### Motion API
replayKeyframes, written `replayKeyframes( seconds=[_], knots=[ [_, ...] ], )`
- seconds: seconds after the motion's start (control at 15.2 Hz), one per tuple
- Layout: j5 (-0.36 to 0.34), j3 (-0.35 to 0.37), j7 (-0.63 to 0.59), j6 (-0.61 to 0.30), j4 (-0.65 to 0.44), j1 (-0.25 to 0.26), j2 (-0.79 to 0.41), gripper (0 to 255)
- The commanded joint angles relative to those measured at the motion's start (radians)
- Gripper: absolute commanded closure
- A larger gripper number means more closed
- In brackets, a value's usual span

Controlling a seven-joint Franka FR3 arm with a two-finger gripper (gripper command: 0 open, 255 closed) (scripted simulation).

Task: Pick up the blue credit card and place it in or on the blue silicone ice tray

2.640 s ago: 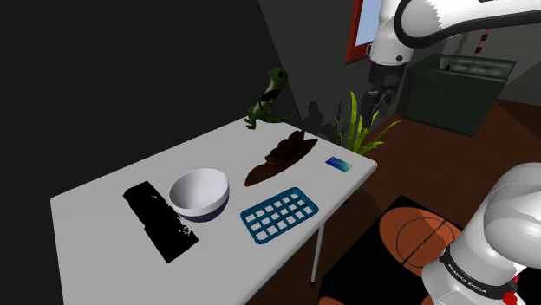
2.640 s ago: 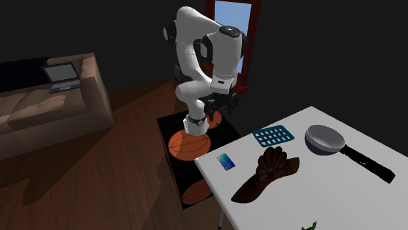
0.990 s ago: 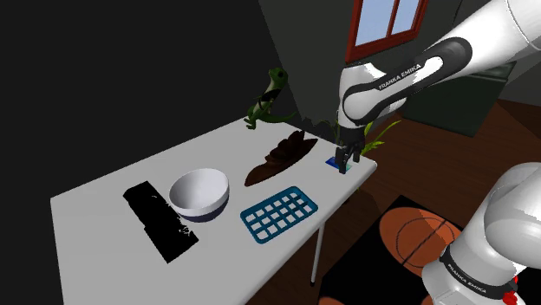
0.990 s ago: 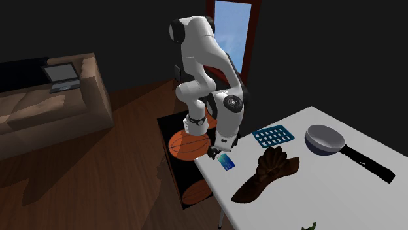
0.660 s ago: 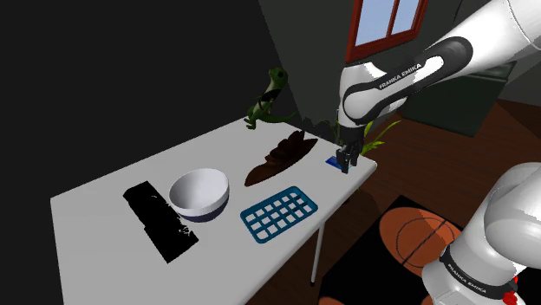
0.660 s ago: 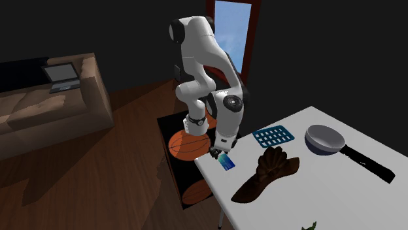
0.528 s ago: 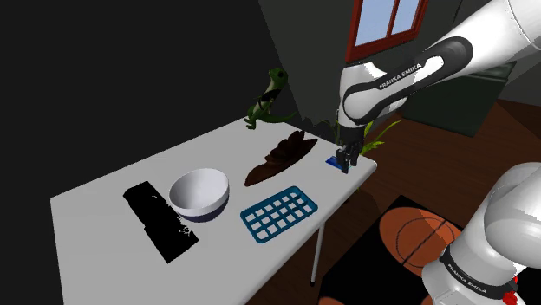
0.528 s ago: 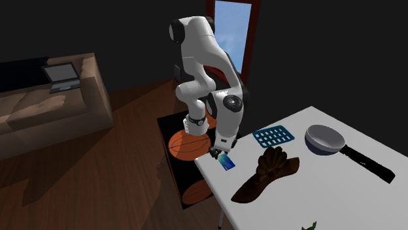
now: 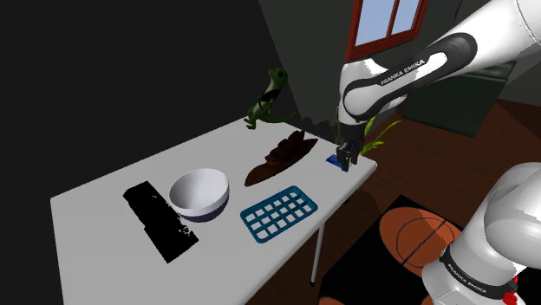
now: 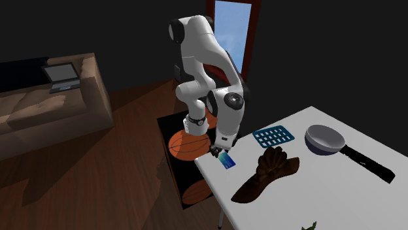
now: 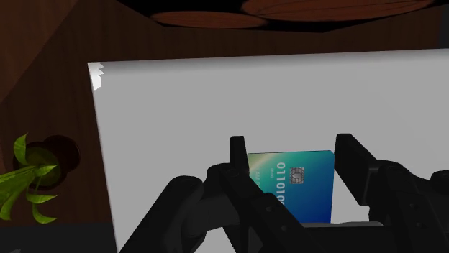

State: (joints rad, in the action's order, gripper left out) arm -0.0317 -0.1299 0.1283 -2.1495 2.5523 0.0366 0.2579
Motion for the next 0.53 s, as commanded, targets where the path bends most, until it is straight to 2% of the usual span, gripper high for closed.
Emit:
replayKeyframes(
  seconds=[0.0,0.46],
  knots=[
    [-0.002,0.001,-0.001,0.029,-0.010,-0.001,0.018,255],
    [-0.005,0.005,-0.005,0.135,-0.063,-0.002,0.072,255]
  ],
)
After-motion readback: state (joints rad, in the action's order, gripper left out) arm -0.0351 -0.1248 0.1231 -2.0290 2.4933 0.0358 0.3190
